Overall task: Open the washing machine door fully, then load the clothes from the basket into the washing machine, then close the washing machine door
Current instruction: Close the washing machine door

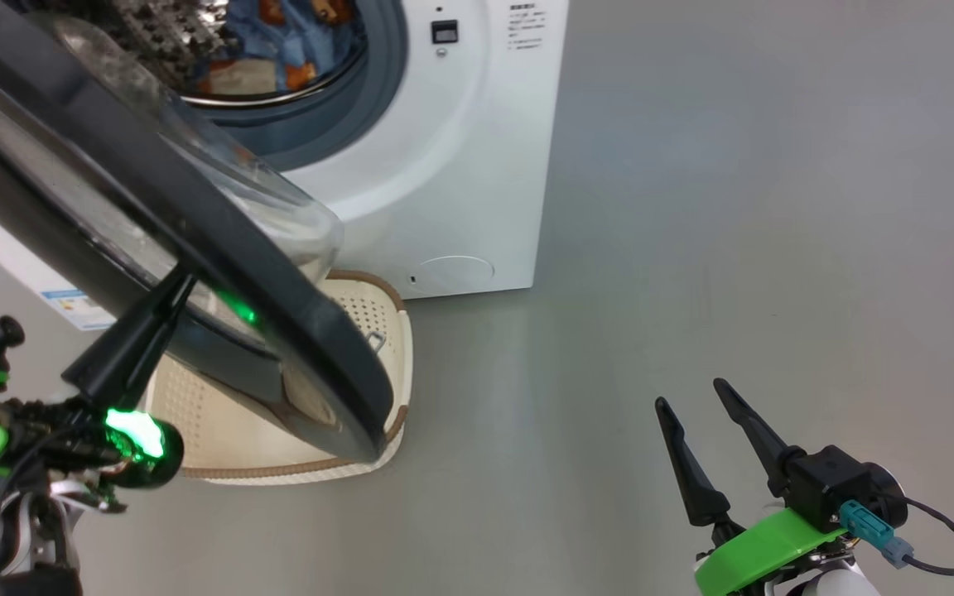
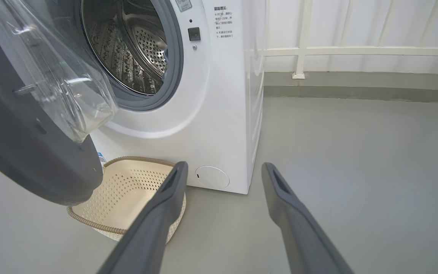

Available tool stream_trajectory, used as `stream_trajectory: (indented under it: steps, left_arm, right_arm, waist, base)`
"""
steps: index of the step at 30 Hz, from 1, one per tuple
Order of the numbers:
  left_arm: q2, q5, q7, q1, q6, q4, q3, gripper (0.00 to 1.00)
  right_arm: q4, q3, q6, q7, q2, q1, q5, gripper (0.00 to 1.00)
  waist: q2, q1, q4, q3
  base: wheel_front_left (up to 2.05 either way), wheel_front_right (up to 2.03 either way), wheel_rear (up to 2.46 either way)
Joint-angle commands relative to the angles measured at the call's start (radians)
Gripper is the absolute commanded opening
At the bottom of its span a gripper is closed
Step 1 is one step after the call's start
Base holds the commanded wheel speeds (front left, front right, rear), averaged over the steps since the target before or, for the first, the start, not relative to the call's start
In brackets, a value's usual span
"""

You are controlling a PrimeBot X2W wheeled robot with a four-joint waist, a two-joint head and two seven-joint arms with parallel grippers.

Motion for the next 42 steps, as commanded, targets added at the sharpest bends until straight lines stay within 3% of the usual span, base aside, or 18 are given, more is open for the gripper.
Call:
stream_trajectory:
  steps: [1, 27, 42]
  left_arm:
    - [0.015, -0.006, -0.003, -0.043, -0.008, -0.023, 0.014, 0.0]
    - [0.01, 0.151, -0.293, -0.188, -0.011, 0.042, -0.006, 0.0]
    - [0.01, 0.234, -0.466, -0.252, -0.011, 0.076, -0.037, 0.0]
  right_arm:
    - [-0.027, 0.025, 0.001, -0.013, 0.009, -0.014, 0.013, 1.0]
    - [-0.047, 0.025, 0.001, -0.013, 0.011, -0.031, 0.036, 1.0]
    - [-0.054, 0.019, 0.001, -0.013, 0.011, -0.039, 0.045, 1.0]
  waist:
    - [-0.0001, 0.0, -0.012, 0.0]
    - [-0.0001, 0.0, -0.119, 0.051]
    - [-0.0001, 0.0, -0.132, 0.078]
  base:
    - [0.0, 0.0, 0.0]
    - [0.0, 0.0, 0.0]
    - [0.0, 0.0, 0.0]
